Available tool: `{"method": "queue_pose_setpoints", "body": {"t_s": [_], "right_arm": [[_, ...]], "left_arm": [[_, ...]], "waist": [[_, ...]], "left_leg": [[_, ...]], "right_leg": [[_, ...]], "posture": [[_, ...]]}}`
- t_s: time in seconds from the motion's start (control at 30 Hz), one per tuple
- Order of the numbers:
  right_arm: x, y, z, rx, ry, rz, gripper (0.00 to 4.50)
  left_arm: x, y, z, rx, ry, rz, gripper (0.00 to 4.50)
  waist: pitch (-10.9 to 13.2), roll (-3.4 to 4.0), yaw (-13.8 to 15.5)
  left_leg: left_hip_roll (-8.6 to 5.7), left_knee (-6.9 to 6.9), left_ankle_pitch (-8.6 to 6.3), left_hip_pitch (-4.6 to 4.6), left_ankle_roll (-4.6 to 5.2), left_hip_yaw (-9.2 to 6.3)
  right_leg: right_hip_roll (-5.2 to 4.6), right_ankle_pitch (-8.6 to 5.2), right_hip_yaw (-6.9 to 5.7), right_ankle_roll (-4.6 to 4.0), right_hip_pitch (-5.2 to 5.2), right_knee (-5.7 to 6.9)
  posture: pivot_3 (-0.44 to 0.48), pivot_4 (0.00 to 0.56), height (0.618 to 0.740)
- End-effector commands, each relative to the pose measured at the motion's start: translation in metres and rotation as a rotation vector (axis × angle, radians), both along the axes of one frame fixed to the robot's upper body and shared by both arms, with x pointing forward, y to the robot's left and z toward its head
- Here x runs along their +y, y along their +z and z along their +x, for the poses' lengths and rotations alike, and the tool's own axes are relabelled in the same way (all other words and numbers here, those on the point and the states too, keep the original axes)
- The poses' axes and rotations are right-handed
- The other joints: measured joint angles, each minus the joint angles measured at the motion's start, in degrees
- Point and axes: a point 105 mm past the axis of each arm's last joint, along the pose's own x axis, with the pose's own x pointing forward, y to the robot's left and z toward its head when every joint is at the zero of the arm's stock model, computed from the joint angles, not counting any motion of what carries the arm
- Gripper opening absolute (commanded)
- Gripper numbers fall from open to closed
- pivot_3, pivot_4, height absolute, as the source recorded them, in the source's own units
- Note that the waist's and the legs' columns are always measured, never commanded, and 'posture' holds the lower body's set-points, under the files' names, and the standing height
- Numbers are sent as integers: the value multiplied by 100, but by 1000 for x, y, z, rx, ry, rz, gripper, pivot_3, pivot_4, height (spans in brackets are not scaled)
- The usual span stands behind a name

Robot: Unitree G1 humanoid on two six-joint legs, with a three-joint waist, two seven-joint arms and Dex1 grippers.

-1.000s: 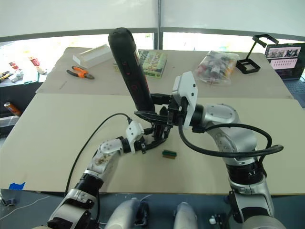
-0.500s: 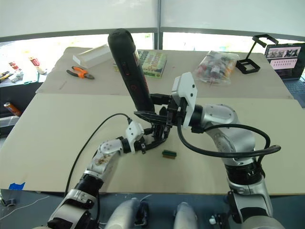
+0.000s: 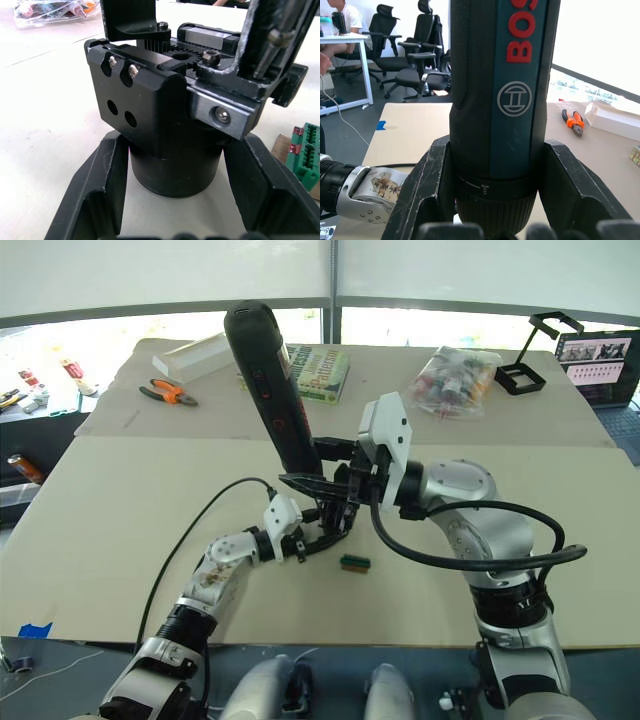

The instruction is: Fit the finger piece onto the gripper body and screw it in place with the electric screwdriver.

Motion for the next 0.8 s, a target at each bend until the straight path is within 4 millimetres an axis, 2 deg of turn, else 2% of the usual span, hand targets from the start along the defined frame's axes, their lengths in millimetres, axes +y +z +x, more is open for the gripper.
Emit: {"method": "queue_pose_setpoints", "body": {"t_s": [0.03, 0.5, 0.8], "right_arm": [[3, 11, -9, -46, 31, 27, 1907], [4, 10, -10, -50, 29, 33, 1907], [-6, 3, 4, -31, -43, 18, 1907]], "left_arm": [[-4, -27, -11, 105, -24, 46, 2277], [-4, -27, -11, 106, -25, 47, 2277], [-5, -27, -11, 104, -29, 48, 2277]], "waist": [[0, 0, 0], [0, 0, -1], [-1, 1, -1]], "left_leg": [[0, 0, 0, 0, 0, 0], [0, 0, 0, 0, 0, 0], [0, 0, 0, 0, 0, 0]], "right_leg": [[0, 0, 0, 0, 0, 0], [0, 0, 0, 0, 0, 0], [0, 0, 0, 0, 0, -1]], "posture": [[0, 150, 740], [0, 150, 740], [0, 150, 740]]}}
